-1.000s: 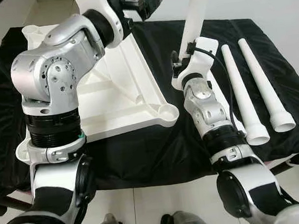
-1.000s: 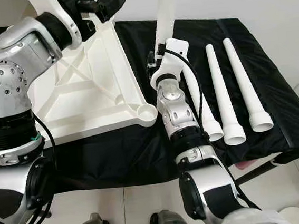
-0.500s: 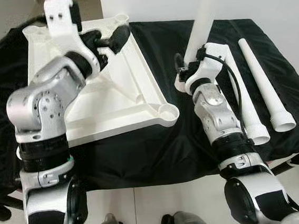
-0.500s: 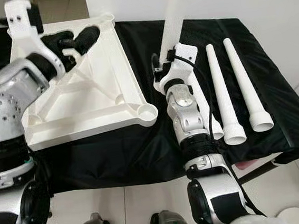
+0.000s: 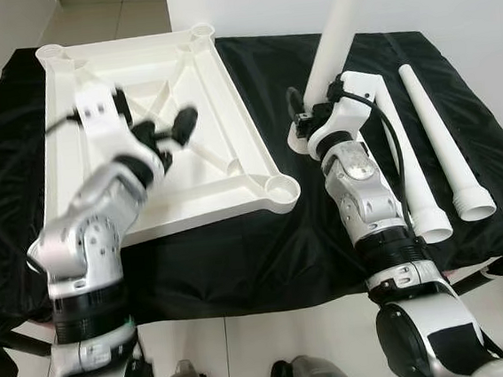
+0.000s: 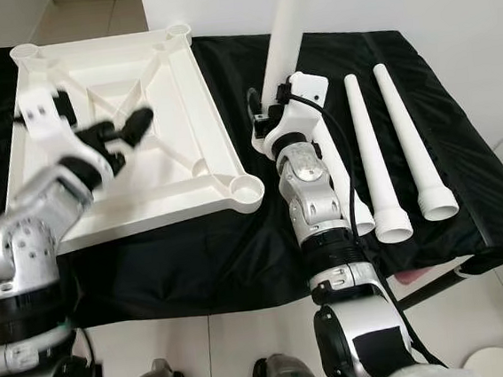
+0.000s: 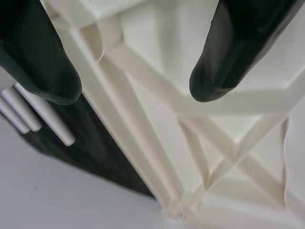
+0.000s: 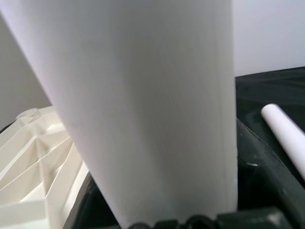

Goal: Building children table

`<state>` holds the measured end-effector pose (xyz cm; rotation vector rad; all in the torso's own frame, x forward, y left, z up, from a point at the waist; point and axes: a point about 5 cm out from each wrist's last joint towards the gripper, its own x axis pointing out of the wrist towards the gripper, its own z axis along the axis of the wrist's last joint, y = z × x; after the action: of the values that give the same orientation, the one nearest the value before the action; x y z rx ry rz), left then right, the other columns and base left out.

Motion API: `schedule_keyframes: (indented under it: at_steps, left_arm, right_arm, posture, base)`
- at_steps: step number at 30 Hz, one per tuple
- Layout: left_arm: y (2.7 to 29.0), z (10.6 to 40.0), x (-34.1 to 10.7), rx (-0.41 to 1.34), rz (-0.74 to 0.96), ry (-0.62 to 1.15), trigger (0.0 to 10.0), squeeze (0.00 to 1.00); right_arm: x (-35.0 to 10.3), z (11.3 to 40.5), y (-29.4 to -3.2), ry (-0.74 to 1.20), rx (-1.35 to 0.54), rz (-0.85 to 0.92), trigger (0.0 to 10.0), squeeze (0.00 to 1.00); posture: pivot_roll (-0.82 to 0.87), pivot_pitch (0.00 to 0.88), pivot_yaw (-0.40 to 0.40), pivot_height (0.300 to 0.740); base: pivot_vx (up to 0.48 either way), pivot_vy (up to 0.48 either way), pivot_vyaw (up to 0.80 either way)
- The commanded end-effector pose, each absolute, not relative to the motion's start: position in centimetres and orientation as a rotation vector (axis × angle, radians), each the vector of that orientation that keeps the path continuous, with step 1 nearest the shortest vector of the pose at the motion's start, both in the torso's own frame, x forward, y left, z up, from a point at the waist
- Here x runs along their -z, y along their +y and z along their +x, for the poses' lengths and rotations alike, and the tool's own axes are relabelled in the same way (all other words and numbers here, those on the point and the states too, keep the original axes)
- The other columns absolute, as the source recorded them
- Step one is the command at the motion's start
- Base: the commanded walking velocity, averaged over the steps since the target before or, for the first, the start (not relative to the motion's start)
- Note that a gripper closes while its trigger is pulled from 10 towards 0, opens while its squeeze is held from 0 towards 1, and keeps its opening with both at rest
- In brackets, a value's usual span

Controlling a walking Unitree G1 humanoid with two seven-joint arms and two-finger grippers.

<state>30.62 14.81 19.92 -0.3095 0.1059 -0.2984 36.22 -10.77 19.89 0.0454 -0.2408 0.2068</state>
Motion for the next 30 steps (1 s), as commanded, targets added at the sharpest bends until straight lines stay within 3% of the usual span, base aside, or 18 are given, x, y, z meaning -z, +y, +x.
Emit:
schedule_keyframes:
  at_steps: [1,16,30]
  left_arm:
    - [13.1,29.5,-19.6,0.439,-0.236,0.095,10.0,0.0]
    - [8.3,26.1,-17.4,0.696,0.189,0.011,10.0,0.0]
    - [8.4,24.7,-16.7,0.806,0.242,0.011,10.0,0.0]
  right_arm:
    - [-20.1,35.7,-10.2,-0.273,-0.276,0.057,10.0,0.0]
    - [-17.8,34.1,-9.1,-0.199,-0.446,-0.021,10.0,0.0]
    - [-16.5,33.4,-9.3,-0.151,-0.472,-0.031,10.0,0.0]
  posture:
    - [-0.05,0.008,-0.036,0.74]
    - [-0.04,0.026,-0.049,0.74]
    - [-0.04,0.049,-0.045,0.74]
  base:
    - [0.0,0.0,0.0]
    - [0.0,0.0,0.0]
    - [0.0,0.0,0.0]
